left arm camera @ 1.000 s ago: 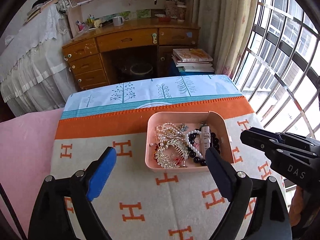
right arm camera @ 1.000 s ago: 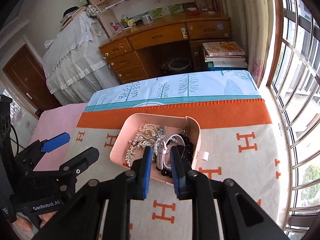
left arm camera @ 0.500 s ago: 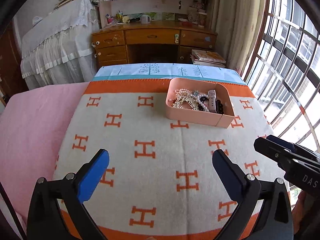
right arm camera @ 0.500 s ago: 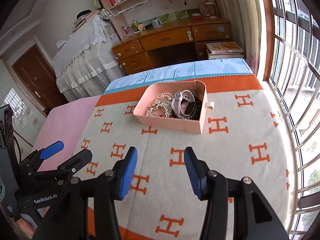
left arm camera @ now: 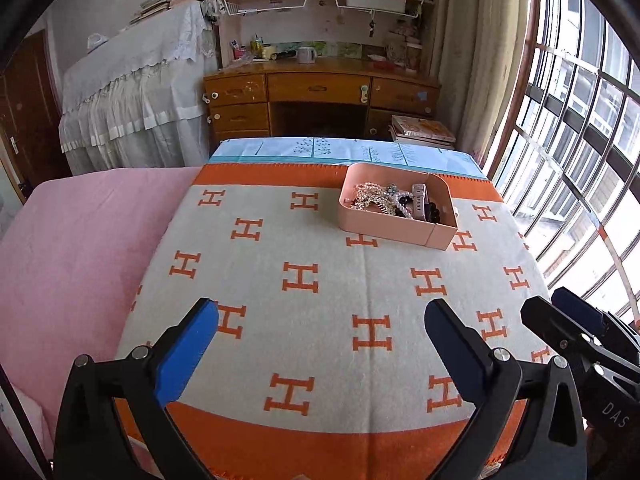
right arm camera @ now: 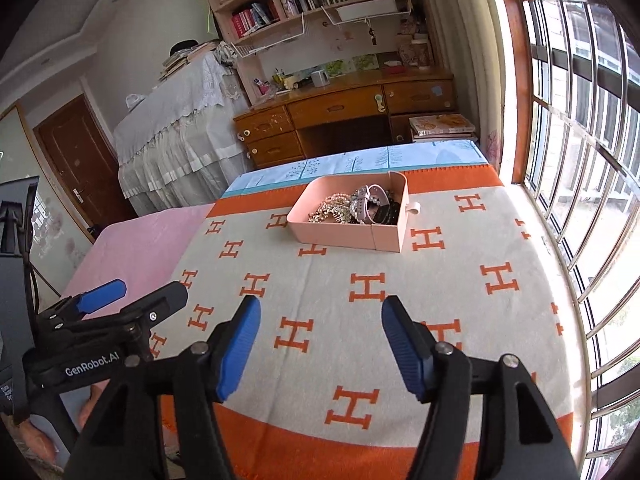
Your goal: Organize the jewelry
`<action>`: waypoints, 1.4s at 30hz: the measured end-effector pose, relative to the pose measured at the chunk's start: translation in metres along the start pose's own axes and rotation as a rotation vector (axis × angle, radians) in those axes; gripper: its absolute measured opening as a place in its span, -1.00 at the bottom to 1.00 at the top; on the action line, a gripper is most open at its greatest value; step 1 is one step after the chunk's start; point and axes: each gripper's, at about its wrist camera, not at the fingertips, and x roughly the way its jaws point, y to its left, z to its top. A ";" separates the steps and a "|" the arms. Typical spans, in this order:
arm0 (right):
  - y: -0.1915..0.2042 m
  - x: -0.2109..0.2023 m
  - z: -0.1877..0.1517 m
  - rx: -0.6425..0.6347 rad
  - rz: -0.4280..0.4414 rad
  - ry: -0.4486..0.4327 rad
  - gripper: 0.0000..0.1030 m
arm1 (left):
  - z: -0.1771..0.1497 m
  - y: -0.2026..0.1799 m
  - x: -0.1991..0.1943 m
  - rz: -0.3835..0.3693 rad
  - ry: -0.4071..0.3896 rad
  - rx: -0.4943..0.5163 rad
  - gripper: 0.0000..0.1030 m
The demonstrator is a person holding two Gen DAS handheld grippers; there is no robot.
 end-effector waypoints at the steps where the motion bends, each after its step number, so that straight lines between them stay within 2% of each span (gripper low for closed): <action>1: 0.001 -0.001 0.000 -0.002 -0.002 -0.006 0.26 | 0.000 -0.001 -0.001 0.000 -0.003 -0.002 0.98; 7: 0.003 -0.001 -0.003 -0.014 0.001 -0.002 0.26 | -0.001 -0.006 -0.006 0.012 -0.025 -0.002 0.98; 42: 0.011 -0.001 -0.009 -0.038 0.011 0.004 0.27 | -0.004 -0.008 -0.010 0.038 -0.033 0.014 0.98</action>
